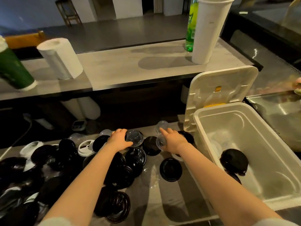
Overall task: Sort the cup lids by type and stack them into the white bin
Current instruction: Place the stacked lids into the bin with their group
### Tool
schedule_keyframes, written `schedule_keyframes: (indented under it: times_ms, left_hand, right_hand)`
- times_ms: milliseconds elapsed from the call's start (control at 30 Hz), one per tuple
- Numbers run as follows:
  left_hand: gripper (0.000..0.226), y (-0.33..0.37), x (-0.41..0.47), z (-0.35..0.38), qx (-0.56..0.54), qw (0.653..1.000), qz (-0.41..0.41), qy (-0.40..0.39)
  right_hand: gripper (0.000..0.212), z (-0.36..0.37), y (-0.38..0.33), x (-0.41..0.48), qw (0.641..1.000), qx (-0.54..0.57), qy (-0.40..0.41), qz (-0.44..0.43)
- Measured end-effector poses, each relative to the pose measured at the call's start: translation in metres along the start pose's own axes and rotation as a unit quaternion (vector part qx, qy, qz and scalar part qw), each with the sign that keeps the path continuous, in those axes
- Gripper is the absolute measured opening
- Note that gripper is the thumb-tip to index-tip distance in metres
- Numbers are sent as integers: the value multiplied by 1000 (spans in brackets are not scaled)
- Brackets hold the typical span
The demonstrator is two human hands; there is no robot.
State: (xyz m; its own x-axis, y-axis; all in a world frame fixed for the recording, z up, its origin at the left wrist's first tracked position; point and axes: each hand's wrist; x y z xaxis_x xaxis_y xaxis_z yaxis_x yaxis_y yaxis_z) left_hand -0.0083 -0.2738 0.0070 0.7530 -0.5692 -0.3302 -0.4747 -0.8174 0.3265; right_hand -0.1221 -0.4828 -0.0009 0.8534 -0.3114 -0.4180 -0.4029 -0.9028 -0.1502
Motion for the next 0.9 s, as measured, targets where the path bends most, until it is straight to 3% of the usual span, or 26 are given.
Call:
schedule_keyframes:
  times_ms: [200, 333, 467, 600, 700, 800, 900]
  left_hand:
    - [90, -5, 21, 4, -23, 999, 3, -22]
    - [83, -5, 31, 12, -14, 999, 10, -35]
    - [68, -8, 32, 17, -46, 999, 23, 13]
    - [59, -7, 20, 12, -113, 988, 27, 98]
    - [50, -2, 3, 0, -278, 945, 32, 169]
    - [47, 7, -23, -16, -492, 844, 45, 209]
    - [45, 7, -49, -26, -558, 793, 88, 229]
  right_hand:
    - [73, 17, -2, 14, 998, 42, 14, 35]
    - [72, 18, 1, 17, 996, 72, 27, 36]
    - [66, 9, -5, 11, 981, 176, 73, 34]
    - [55, -1, -13, 1, 937, 341, 71, 33]
    - [56, -8, -23, -10, 900, 429, 77, 18]
    - [67, -19, -37, -23, 878, 476, 50, -9]
    - [86, -36, -56, -35, 903, 429, 9, -34]
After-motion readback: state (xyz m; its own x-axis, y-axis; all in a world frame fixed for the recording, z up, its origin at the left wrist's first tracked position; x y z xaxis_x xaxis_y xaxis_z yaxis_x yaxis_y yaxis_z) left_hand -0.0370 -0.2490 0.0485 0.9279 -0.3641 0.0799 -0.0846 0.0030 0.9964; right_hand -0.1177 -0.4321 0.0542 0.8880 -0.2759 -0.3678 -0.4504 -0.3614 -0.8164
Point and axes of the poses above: each hand's wrist, its own x-axis towards the middle knuckle, its own z-axis out of the palm, y = z × x, and after that the axes turned 12 degrees about z, right-handed
